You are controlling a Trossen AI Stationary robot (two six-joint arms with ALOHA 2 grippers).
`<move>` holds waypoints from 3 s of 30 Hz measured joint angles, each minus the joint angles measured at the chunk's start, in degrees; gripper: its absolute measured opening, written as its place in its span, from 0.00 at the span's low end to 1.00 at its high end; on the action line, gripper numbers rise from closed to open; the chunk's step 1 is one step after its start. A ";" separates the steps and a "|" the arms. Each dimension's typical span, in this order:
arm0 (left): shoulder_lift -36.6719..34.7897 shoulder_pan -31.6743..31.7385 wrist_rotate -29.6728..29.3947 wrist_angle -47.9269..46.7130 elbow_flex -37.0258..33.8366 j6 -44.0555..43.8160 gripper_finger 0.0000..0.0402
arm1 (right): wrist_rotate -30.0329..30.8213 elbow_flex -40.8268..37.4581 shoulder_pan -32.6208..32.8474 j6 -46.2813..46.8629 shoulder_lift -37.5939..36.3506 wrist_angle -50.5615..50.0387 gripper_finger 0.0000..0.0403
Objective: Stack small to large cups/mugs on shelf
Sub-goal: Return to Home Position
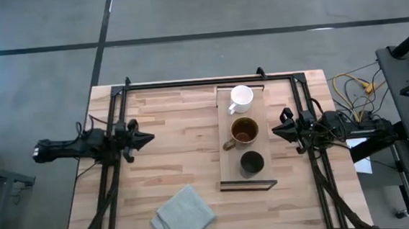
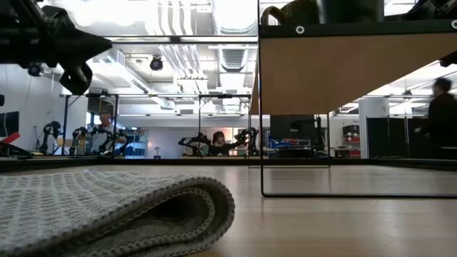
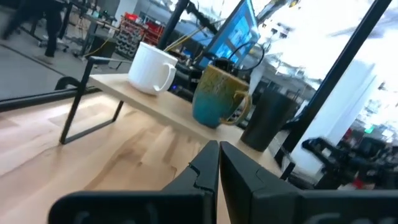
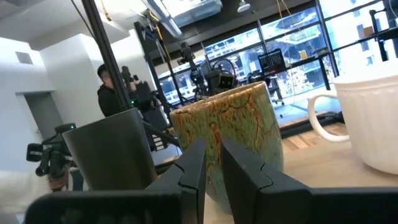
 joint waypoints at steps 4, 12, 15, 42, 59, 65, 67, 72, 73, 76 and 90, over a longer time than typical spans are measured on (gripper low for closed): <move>0.00 0.00 0.01 3.99 -3.71 -1.64 0.00 | 0.00 0.02 0.00 0.00 0.02 -0.28 0.11; -0.03 0.00 -0.32 3.10 -4.15 -2.49 0.00 | 0.00 0.02 0.00 0.00 0.02 -0.31 0.11; 0.21 0.00 -0.35 2.92 -4.17 -2.49 0.00 | 0.00 0.02 0.00 0.00 0.02 -0.31 0.11; 1.16 0.00 -0.39 2.90 -4.33 -2.23 0.00 | 0.00 0.04 -0.01 0.00 0.02 -0.31 0.11; 1.35 0.00 -0.42 2.90 -4.37 -2.21 0.00 | 0.00 0.07 0.00 0.00 0.02 -0.31 0.11; 1.53 0.00 -0.41 2.88 -4.37 -2.21 0.00 | 0.00 0.07 -0.01 0.00 0.02 -0.31 0.11; 1.46 0.00 -0.42 2.90 -4.37 -2.21 0.00 | 0.00 0.07 -0.02 0.00 0.02 -0.31 0.11; 1.51 0.00 -0.40 2.90 -4.37 -2.21 0.00 | 0.00 0.07 -0.01 0.00 0.02 -0.31 0.11; 1.53 -0.02 -0.42 2.90 -4.37 -2.21 0.00 | 0.00 0.07 -0.02 0.00 0.02 -0.31 0.11; 1.46 0.00 -0.40 2.90 -4.37 -2.21 0.00 | 0.00 0.07 -0.02 0.00 0.02 -0.30 0.11; 1.53 0.00 -0.42 2.90 -4.37 -2.21 0.00 | 0.02 0.07 -0.02 0.00 0.02 -0.28 0.11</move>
